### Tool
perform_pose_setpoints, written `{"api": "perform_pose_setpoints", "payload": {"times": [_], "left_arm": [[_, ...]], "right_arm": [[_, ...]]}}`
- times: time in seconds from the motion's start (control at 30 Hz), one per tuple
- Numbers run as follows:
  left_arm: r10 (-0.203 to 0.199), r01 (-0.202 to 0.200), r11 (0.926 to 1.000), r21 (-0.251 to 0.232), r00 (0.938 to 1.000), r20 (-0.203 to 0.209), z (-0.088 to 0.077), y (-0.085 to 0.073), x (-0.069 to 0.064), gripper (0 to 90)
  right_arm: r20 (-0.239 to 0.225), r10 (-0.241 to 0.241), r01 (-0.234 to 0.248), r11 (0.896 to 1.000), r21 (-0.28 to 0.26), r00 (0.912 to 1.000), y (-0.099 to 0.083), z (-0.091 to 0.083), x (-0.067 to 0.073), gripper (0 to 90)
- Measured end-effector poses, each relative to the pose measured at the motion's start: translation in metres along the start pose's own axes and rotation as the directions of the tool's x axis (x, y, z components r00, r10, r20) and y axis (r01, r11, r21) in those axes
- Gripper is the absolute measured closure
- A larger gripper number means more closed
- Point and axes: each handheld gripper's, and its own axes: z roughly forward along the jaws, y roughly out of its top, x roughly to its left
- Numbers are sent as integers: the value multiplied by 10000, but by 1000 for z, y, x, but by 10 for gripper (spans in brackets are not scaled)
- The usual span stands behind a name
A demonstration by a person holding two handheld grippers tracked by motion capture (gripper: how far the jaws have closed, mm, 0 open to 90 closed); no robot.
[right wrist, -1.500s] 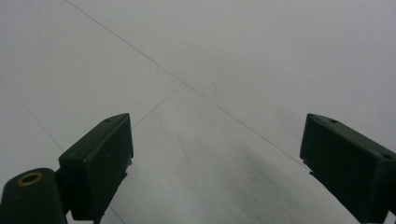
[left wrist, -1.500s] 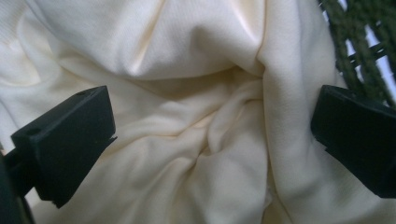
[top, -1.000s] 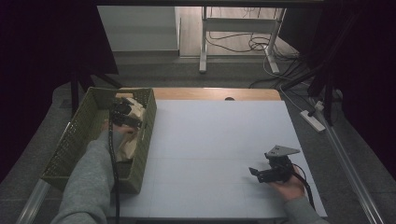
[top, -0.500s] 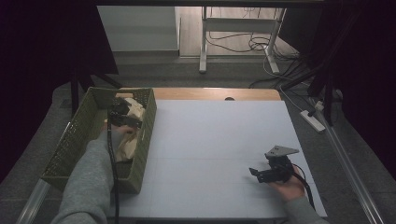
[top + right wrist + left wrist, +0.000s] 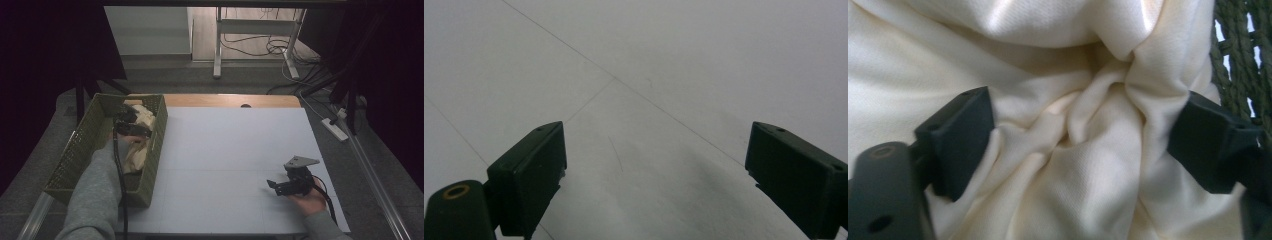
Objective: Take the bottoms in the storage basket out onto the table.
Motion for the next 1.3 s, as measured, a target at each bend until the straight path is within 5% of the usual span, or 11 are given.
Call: {"api": "perform_pose_setpoints", "payload": {"times": [0.37,1.0,1.23,1.27,1.3], "left_arm": [[-126,126,9999,11,9945,1039,-3,0,7,455],[263,-233,9992,-321,9950,968,-12,2,5,740],[336,-303,9988,-387,9954,892,-12,2,4,743],[317,-288,9989,-380,9965,774,-13,2,3,720],[270,-253,9992,-304,9980,580,-13,3,1,605]], "right_arm": [[80,-14,13,10000,95,10000,0,1,0,100],[162,-74,71,9998,181,9998,0,1,1,100],[204,-97,93,9998,200,9997,0,2,1,100],[202,-99,95,9998,202,9997,0,2,1,100],[227,-93,88,9997,211,9997,0,2,1,100]]}}
